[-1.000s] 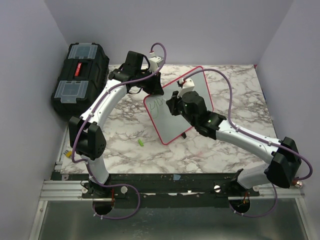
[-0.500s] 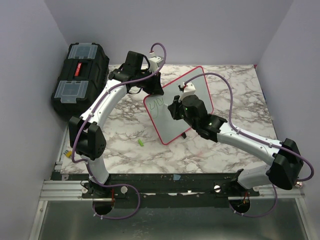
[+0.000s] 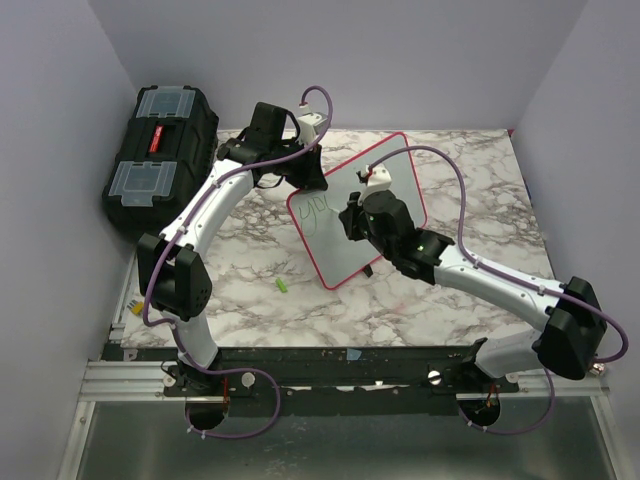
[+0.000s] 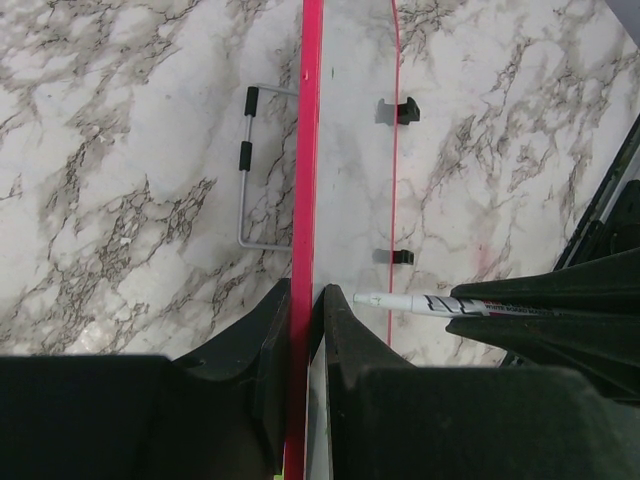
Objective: Write a sentence on the whiteboard
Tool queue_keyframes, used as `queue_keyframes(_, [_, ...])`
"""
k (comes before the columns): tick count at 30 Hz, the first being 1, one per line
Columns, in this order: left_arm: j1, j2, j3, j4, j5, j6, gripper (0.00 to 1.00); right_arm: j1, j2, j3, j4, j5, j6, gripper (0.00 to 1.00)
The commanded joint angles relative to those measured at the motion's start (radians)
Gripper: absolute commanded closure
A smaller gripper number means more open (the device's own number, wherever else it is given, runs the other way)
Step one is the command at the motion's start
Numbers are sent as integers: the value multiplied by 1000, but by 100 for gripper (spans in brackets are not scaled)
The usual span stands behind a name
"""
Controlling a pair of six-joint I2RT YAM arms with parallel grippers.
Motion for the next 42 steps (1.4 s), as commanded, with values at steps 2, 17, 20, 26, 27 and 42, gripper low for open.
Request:
queue_keyframes(2, [-8, -51, -9, 10, -21, 36, 100, 1, 27, 44, -12, 60, -33, 100])
queue_keyframes(17, [-11, -55, -17, 10, -20, 38, 100, 1, 75, 111, 14, 85, -64, 99])
queue_keyframes(20, [-11, -54, -15, 10, -20, 38, 100, 1, 83, 123, 20, 87, -66, 99])
queue_keyframes(26, [-11, -54, -14, 7, -19, 41, 100, 1, 97, 147, 23, 83, -73, 99])
queue_keyframes(27, [-11, -54, -14, 5, -21, 42, 100, 1, 97, 147, 24, 81, -72, 99])
queue_keyframes(42, [-11, -52, -1, -6, -29, 49, 100, 1, 69, 81, 3, 55, -32, 99])
